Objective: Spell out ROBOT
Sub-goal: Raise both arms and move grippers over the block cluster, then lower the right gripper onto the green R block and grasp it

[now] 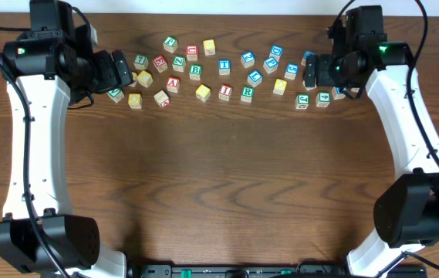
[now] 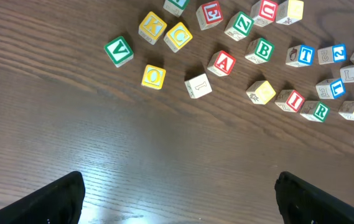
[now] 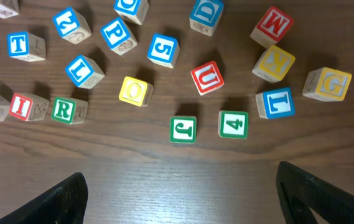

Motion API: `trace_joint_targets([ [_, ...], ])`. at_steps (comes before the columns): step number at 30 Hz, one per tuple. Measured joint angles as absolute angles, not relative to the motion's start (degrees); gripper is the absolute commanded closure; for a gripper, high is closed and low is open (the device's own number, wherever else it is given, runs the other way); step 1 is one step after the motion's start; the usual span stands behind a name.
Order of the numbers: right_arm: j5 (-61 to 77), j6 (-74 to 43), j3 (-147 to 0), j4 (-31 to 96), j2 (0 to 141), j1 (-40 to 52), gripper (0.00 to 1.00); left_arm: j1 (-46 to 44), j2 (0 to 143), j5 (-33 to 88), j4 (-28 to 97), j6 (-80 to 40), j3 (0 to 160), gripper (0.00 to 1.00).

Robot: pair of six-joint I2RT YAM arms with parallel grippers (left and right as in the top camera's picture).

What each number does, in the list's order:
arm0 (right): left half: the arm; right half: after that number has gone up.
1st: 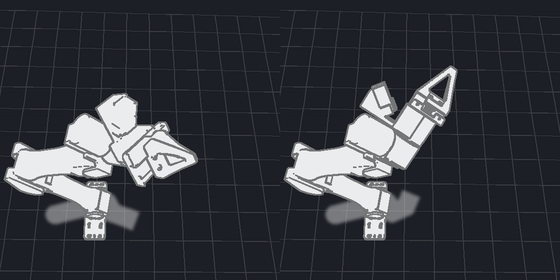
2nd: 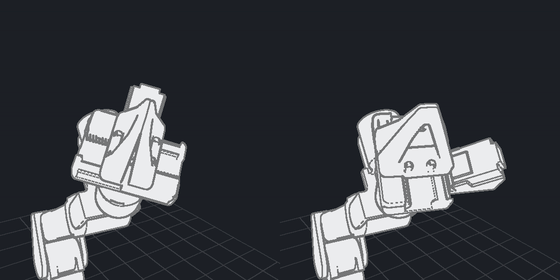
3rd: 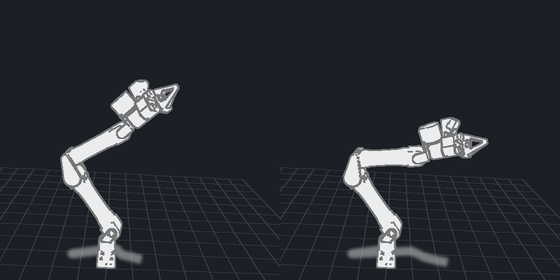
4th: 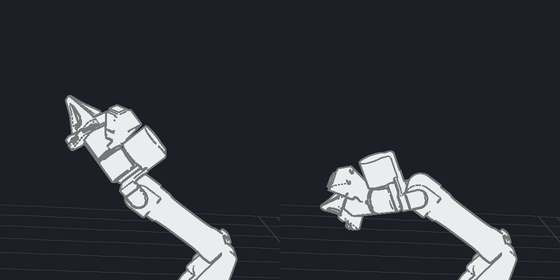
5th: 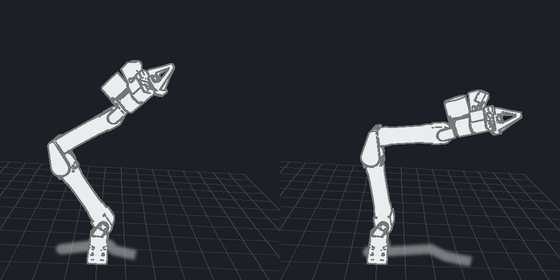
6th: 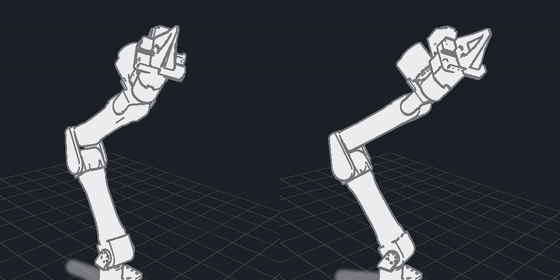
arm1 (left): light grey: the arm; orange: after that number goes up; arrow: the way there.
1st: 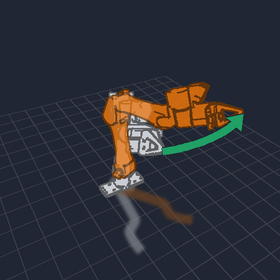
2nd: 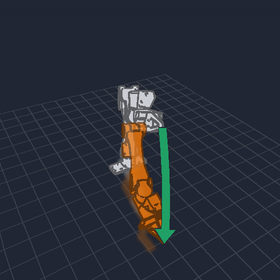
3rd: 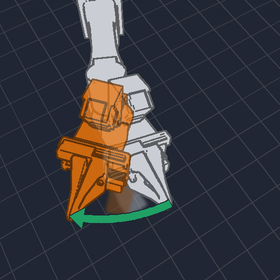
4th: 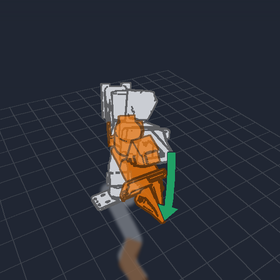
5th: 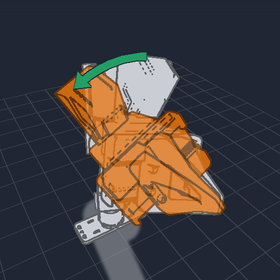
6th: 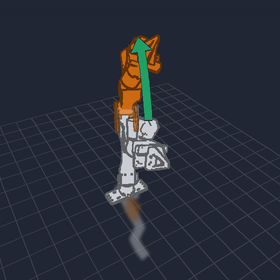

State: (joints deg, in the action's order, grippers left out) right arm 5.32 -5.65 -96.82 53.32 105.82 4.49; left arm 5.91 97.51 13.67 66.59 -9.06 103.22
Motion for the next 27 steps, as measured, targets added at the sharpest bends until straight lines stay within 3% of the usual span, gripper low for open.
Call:
trace_joint_targets([
  [21,5.7,-6.9,-96.8,51.2,105.8,5.6,0.09,5.7,97.5,13.7,67.1,-9.2,103.2,0.08],
  [27,5.8,-11.8,-96.8,46.6,105.8,10.6,0.26,3.5,97.5,10.3,67.1,-8.8,103.2,0.08],
])
